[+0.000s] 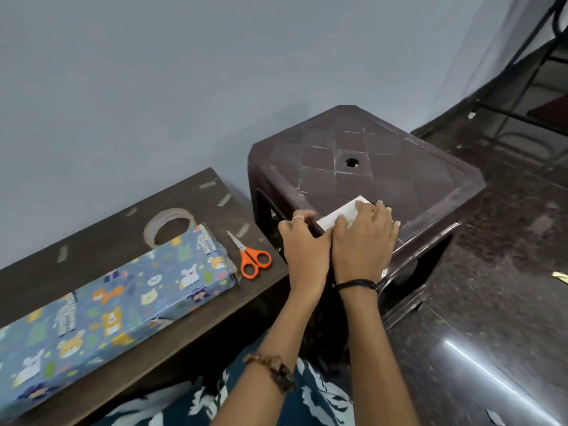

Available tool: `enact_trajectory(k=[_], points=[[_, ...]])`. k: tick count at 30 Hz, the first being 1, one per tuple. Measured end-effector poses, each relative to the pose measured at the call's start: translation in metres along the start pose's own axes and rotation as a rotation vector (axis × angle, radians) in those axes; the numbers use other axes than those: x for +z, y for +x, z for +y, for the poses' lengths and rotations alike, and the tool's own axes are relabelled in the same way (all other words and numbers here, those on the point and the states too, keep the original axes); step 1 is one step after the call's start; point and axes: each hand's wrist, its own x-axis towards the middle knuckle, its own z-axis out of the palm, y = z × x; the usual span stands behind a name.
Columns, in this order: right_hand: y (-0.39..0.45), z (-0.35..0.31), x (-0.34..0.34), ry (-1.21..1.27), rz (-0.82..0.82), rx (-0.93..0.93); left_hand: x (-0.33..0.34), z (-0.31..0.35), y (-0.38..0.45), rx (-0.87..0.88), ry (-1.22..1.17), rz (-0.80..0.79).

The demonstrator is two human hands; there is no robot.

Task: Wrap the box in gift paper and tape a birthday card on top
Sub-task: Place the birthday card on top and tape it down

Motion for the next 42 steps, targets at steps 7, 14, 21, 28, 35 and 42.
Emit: enact_trajectory(k=[7,14,21,28,35,42], points=[[-0.005,-0.005,-0.004,-0.058,0.007,0.0,-0.004,-0.003,0.0,-0.153,-0.312,0.033],[-0.022,-0.025,-0.03,0.437,-0.091,0.014,-0.058,-0.007,-0.008,-0.147,-0.511,0.112],[-0.077,-0.087,-0.012,0.658,-0.435,-0.134,-0.17,-0.042,-0.021,-0.114,-0.409,0.384],[-0.126,-0.139,0.035,0.495,-0.677,-0.285,-0.253,-0.088,-0.034,-0.111,-0.022,0.52],[-0.125,-0.15,0.05,0.217,-0.619,-0.446,-0.264,-0.114,-0.03,-0.096,0.341,0.508],[-0.065,-0.169,0.076,0.157,-0.358,-0.411,-0.257,-0.089,0.017,0.252,0.567,0.47]])
